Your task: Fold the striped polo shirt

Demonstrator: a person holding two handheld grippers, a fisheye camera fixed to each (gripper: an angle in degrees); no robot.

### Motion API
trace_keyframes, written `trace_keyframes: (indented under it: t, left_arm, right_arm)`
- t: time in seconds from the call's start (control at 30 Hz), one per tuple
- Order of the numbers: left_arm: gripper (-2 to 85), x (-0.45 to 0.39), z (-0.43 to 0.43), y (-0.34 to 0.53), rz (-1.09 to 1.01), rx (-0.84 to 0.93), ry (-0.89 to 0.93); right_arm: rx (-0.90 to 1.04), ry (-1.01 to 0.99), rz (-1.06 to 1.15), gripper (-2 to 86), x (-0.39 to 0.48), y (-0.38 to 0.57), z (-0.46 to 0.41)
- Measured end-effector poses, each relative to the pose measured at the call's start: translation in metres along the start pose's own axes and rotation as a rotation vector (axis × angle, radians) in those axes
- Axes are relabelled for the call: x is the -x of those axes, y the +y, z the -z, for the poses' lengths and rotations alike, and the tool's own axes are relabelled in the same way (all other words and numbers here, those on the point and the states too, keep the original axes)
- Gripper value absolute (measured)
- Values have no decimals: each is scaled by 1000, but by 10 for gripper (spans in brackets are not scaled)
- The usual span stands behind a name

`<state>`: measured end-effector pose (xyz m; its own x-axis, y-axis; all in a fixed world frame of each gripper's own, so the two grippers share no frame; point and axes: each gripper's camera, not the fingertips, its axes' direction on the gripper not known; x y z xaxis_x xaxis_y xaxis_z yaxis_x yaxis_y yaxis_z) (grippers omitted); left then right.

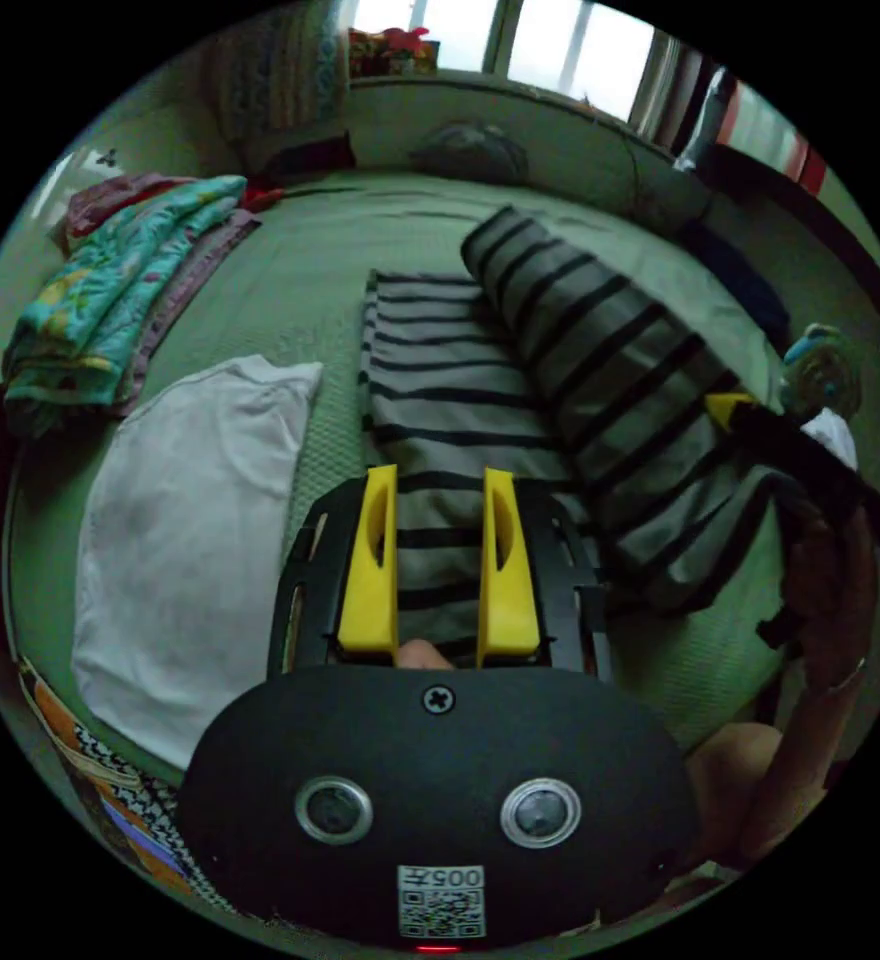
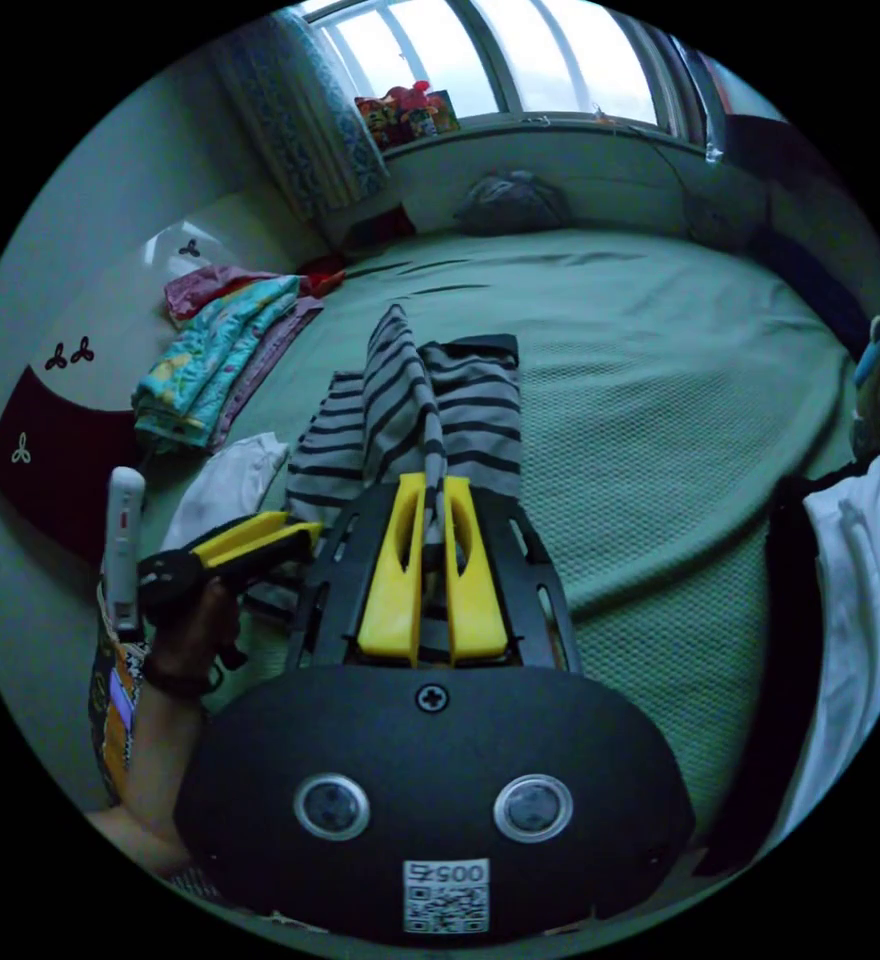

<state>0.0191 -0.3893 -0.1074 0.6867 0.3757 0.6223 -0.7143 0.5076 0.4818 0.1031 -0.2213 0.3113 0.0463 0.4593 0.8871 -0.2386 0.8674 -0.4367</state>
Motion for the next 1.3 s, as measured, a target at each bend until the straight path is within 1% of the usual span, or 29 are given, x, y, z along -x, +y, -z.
trace_keyframes:
  t: [0.07, 0.17, 0.3, 0.43, 0.53, 0.67, 0.73, 1.0, 1.3]
  left_arm:
    - [122, -11, -4, -2, -11, -4, -36]
    - [110, -7, -9, -5, 72, 12, 24]
    - [64, -11, -10, -8, 102, 19, 65]
    - [53, -28, -4, -5, 136, -13, -19]
    - [51, -38, 7, -1, 115, -65, -96]
    - [50, -32, 15, 8, 163, -80, -118]
    - [50, -28, 18, 17, 198, -87, -162]
    - [50, -27, 29, 62, 272, -70, -167]
    - [51, -53, 24, 110, 221, 2, -245]
  right_arm:
    - [-7, -9, -16, -10, -9, 3, 8]
    - [-22, 10, -32, -10, -19, 7, 18]
    - [-28, 66, -33, -10, -28, 13, 27]
    - [-33, 160, -40, -10, -42, 20, 37]
    - [-22, 200, -68, -10, -55, 26, 42]
    - [-5, 301, -81, -10, -69, 36, 46]
    - [-6, 334, -89, -10, -75, 41, 49]
    - [70, 403, -88, -10, -94, 75, 54]
    - [118, 445, -29, -10, -110, 127, 81]
